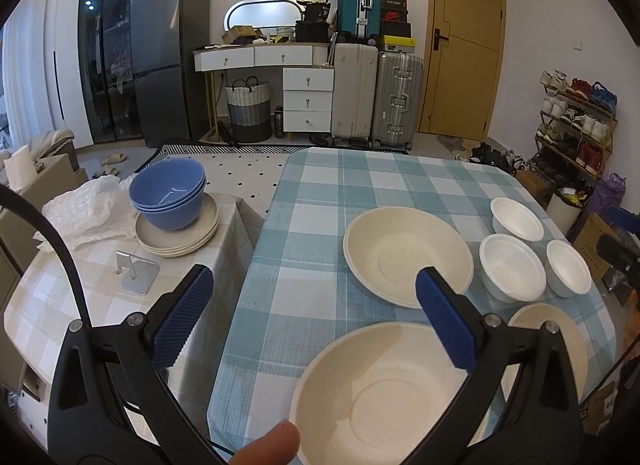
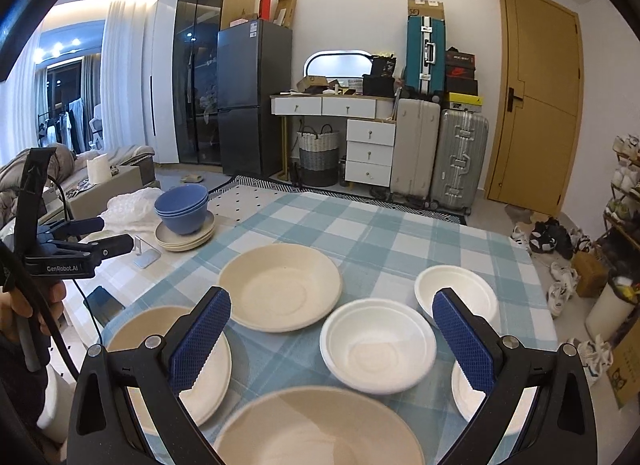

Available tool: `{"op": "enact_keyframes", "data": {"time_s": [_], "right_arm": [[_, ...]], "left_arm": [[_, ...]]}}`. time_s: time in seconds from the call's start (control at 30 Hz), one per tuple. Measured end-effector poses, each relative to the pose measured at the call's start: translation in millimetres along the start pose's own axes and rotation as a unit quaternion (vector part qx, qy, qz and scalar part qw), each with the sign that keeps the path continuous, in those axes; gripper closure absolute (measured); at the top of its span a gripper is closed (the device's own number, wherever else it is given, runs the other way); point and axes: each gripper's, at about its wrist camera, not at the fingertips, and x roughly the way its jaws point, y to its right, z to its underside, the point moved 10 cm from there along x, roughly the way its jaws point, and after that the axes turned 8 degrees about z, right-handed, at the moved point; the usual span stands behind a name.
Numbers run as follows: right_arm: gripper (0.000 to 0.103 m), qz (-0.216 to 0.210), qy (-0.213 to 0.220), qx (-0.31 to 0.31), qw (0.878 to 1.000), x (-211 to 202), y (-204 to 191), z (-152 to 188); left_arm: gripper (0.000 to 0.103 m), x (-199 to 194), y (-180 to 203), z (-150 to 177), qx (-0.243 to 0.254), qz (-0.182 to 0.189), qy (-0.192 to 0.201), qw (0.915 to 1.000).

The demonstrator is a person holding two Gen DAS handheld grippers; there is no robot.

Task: Organize plates and bowls
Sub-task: 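Close both grippers on opposite sides of the large beige plate rim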

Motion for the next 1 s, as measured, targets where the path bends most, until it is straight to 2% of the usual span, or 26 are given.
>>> {"op": "enact_keyframes", "data": {"time_s": [0.2,0.33,0.47,0.57,0.8,0.9,1.0], "right_arm": [[0.000,-0.023,-0.029,-0.014,0.999,35.3,-8.6,-15.6],[0.000,-0.028,-0.049,-0.032,0.998,58.4,-15.6,-19.9],[0.000,-0.036,-0.071,-0.043,0.996,78.1,-22.5,-21.5],[0.000,-0.037,-0.082,-0.054,0.995,93.8,-26.4,-22.8],[0.000,-0.039,-0.131,-0.055,0.989,138.6,-29.0,-15.0],[0.000,-0.038,-0.147,-0.058,0.987,155.8,-27.1,-9.9],[0.000,-0.035,-0.165,-0.062,0.984,172.7,-24.4,-3.2]], "left_arm": [[0.002,15.1,-2.0,-9.9,-0.002,-0.004,-0.014,0.9999],[0.002,32.3,-5.1,-10.6,-0.020,0.011,-0.040,0.9989],[0.002,50.8,-15.8,-10.4,-0.021,-0.005,-0.055,0.9983],[0.002,68.9,-19.7,-9.5,-0.028,0.001,-0.073,0.9970],[0.002,109.2,-20.7,-9.0,-0.026,0.000,-0.107,0.9939],[0.002,123.8,-20.6,-6.3,-0.041,0.014,-0.122,0.9916],[0.002,138.8,-24.5,-4.1,-0.050,0.006,-0.132,0.9899]]}}
